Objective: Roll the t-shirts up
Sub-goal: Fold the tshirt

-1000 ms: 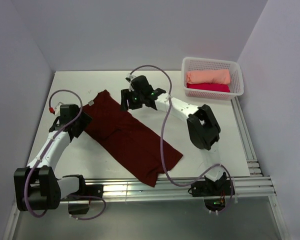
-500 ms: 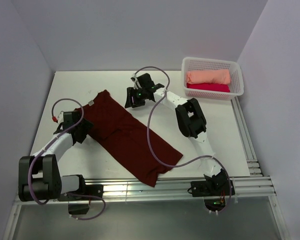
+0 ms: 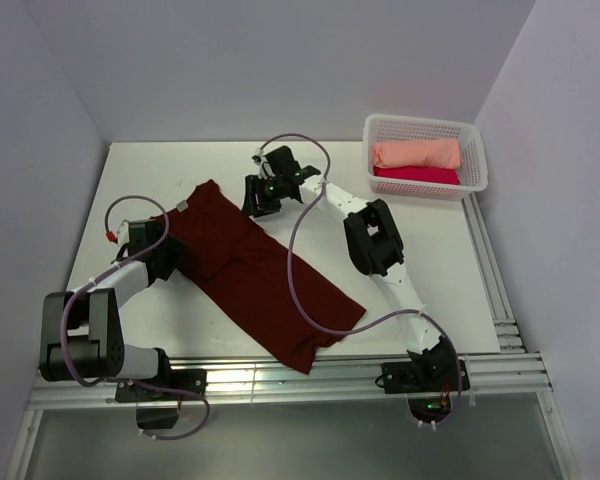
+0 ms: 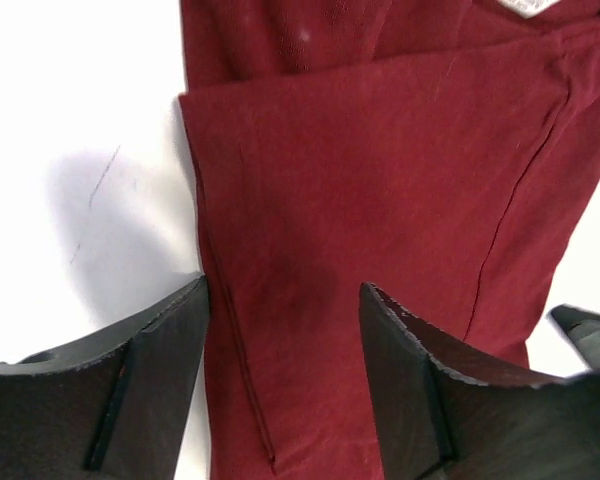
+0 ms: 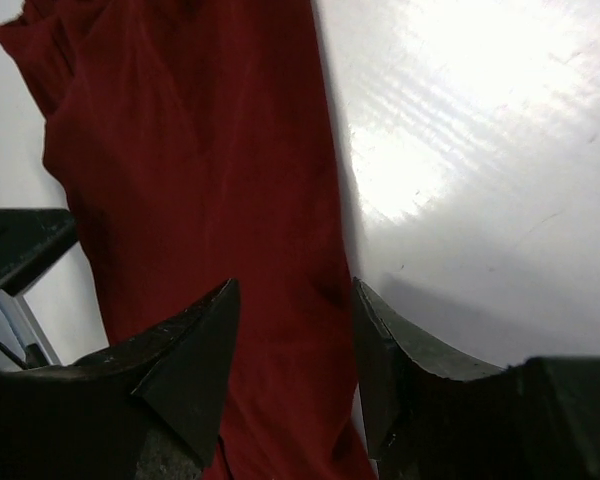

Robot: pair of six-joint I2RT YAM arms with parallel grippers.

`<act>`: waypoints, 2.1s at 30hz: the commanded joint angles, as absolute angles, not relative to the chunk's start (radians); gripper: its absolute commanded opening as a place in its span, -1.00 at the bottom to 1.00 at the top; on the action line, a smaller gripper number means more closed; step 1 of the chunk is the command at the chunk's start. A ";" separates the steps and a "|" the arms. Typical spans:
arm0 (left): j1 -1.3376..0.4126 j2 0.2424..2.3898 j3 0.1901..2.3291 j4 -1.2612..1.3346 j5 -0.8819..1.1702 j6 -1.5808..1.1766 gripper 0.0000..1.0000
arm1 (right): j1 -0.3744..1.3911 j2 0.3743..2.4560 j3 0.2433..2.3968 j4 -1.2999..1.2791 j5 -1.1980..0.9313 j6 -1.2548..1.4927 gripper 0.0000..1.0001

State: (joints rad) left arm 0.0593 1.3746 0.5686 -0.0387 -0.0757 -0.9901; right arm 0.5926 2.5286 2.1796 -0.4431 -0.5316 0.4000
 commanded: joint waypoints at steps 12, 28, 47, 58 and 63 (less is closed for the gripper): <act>0.074 1.391 0.560 -0.009 -0.087 -0.976 0.14 | 0.632 2.543 2.195 -0.485 -0.486 0.448 0.00; 0.074 1.488 0.590 0.060 -0.040 -0.945 -0.99 | 0.614 2.462 2.117 -0.414 -0.433 0.509 -1.00; -0.095 1.956 1.201 -0.159 0.005 -0.720 -0.99 | 0.371 2.251 1.715 -0.164 -0.454 0.706 -1.00; -0.196 2.220 1.614 -0.345 0.071 -0.623 -0.99 | 0.281 2.098 1.465 -0.080 -0.357 0.762 -1.00; -0.196 2.292 1.736 -0.376 0.091 -0.595 -0.99 | 0.279 2.150 1.529 -0.155 -0.321 0.752 -1.00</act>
State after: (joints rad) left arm -0.2024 2.2337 1.6581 -0.3008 0.0975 -0.6498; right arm 0.2832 2.1441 1.4788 -0.1299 -0.3695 0.7544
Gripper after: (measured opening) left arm 0.038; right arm 0.008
